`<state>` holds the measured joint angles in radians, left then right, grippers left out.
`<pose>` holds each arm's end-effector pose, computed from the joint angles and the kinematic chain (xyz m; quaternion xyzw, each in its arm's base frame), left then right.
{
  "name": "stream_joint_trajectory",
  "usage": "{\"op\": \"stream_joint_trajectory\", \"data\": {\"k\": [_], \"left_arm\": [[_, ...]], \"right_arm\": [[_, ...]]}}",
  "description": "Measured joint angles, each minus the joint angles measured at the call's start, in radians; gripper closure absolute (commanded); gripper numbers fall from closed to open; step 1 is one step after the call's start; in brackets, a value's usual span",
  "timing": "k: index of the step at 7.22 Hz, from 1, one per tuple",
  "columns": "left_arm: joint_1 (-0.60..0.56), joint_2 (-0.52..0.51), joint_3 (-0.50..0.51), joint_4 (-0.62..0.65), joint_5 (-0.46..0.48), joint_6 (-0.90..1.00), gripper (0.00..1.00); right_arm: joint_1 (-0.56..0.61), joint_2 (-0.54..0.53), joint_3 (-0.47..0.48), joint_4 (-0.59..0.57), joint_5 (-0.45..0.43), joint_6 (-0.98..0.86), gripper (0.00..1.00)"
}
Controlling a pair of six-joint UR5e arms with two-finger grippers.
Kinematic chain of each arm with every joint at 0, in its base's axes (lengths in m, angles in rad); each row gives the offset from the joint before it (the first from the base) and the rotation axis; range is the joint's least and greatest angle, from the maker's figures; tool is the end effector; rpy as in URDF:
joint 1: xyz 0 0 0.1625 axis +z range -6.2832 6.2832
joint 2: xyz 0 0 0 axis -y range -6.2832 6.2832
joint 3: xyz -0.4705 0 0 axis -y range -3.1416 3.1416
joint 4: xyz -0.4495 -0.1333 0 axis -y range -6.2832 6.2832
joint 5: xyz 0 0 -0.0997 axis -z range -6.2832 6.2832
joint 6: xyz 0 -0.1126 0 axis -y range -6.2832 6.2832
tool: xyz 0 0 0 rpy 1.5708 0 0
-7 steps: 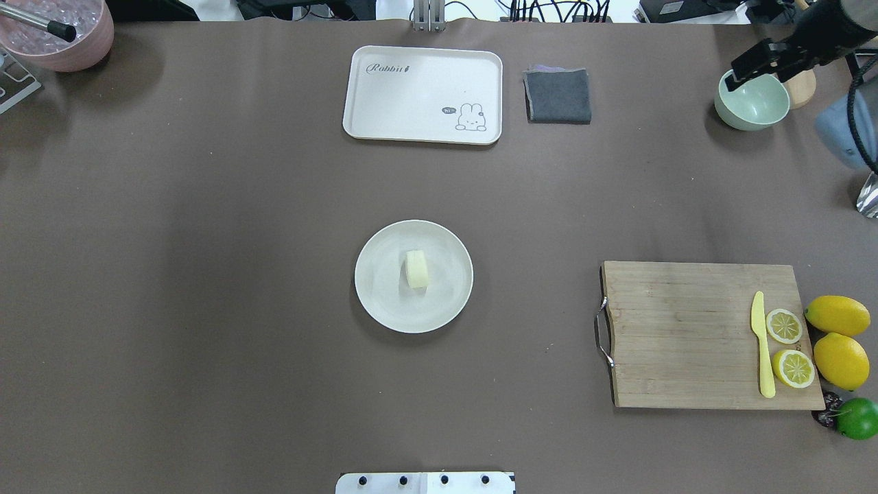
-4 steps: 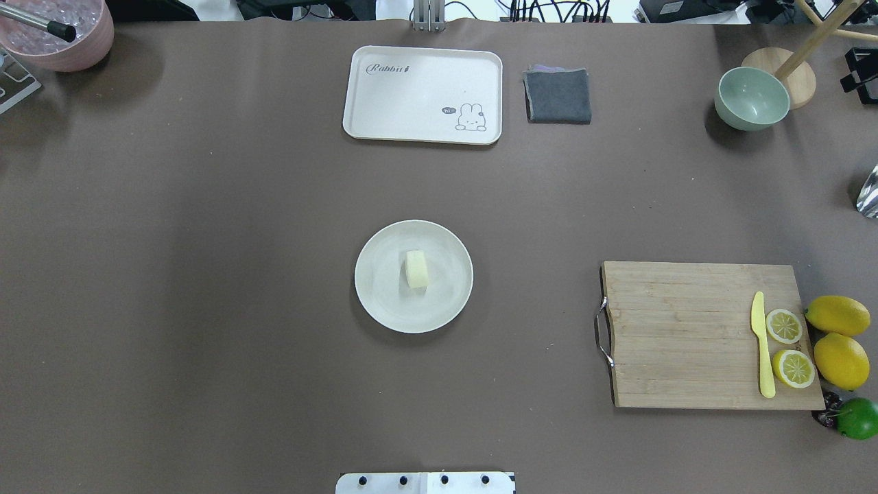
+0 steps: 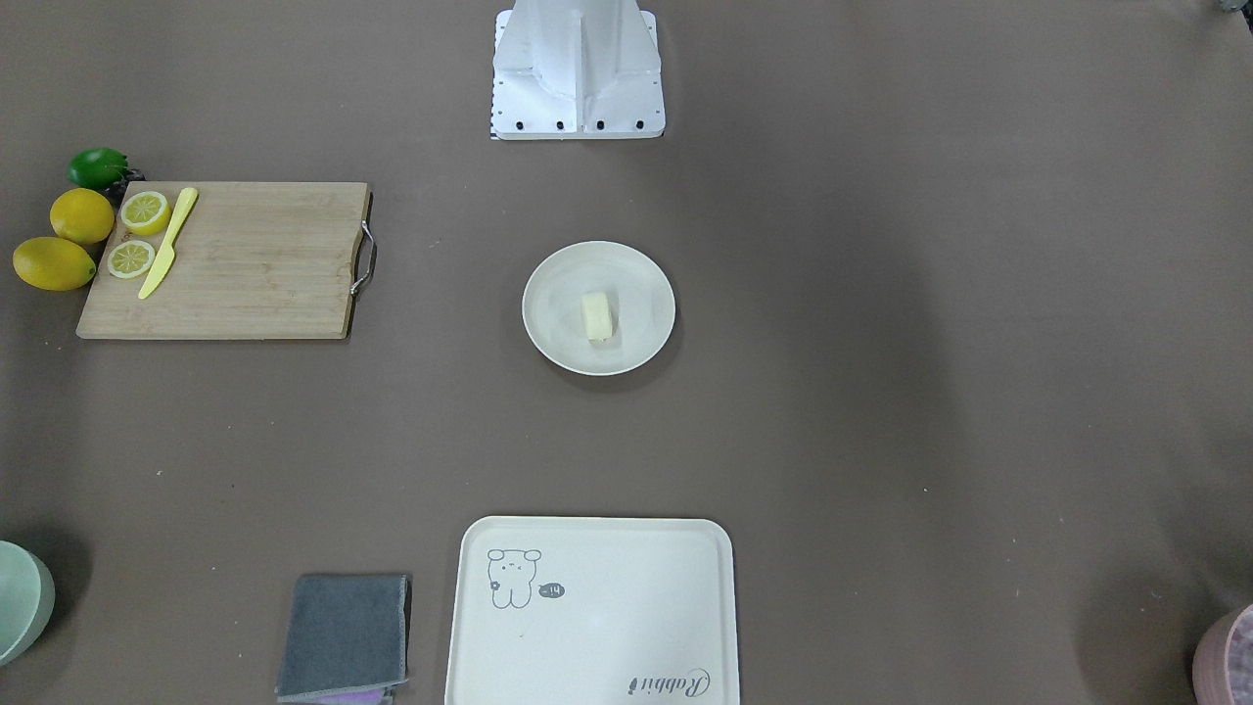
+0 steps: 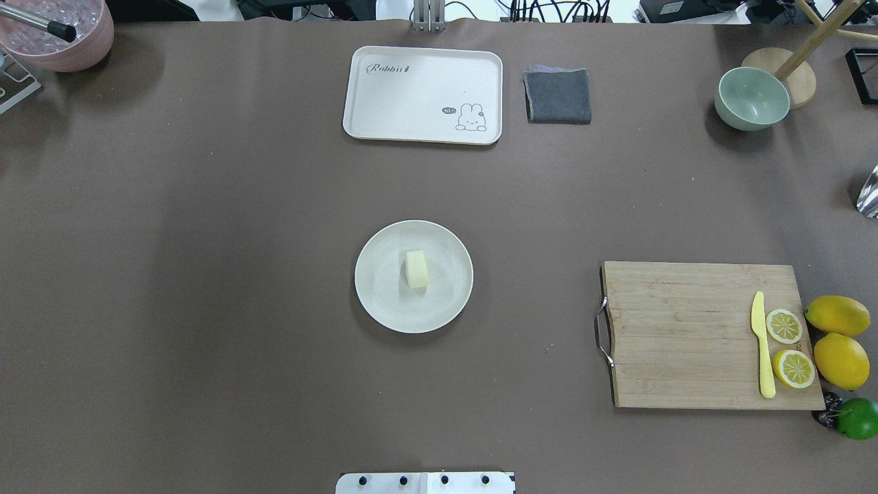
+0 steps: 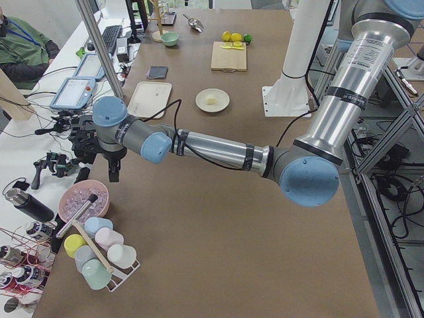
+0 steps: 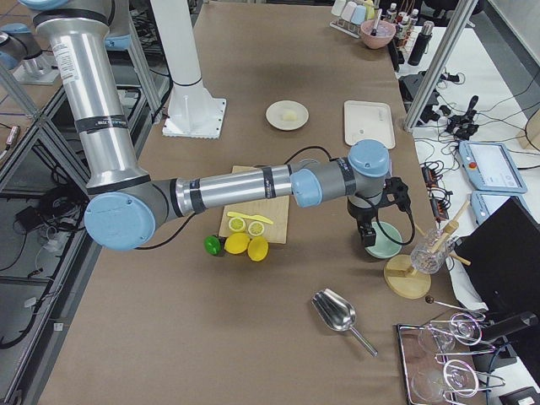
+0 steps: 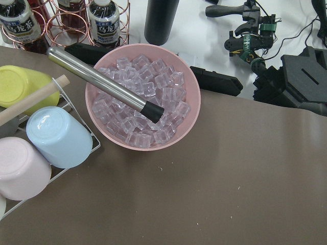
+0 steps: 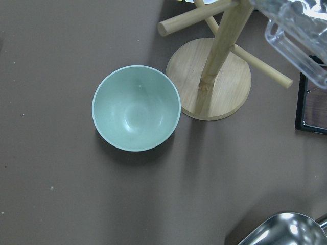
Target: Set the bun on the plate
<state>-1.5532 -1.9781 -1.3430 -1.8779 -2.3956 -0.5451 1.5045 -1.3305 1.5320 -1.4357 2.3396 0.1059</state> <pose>-0.0374 -0.7533 0.5352 0.1040 0.4350 -0.1386 0.8836 0.0103 -0.6754 0.5730 0.1229 -0.3817 -0.0447 0.9150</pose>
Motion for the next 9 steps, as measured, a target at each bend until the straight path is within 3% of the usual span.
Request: {"op": "stream_joint_trajectory", "data": {"k": [5,9], "left_arm": [[-0.028,0.010,0.056,0.097,0.003,0.189,0.02],[-0.043,0.017,0.053,0.121,-0.001,0.210,0.02]], "right_arm": [[0.009,0.001,-0.002,0.000,-0.002,0.008,0.00],[0.009,0.007,-0.008,0.003,-0.003,0.014,0.00]]}}
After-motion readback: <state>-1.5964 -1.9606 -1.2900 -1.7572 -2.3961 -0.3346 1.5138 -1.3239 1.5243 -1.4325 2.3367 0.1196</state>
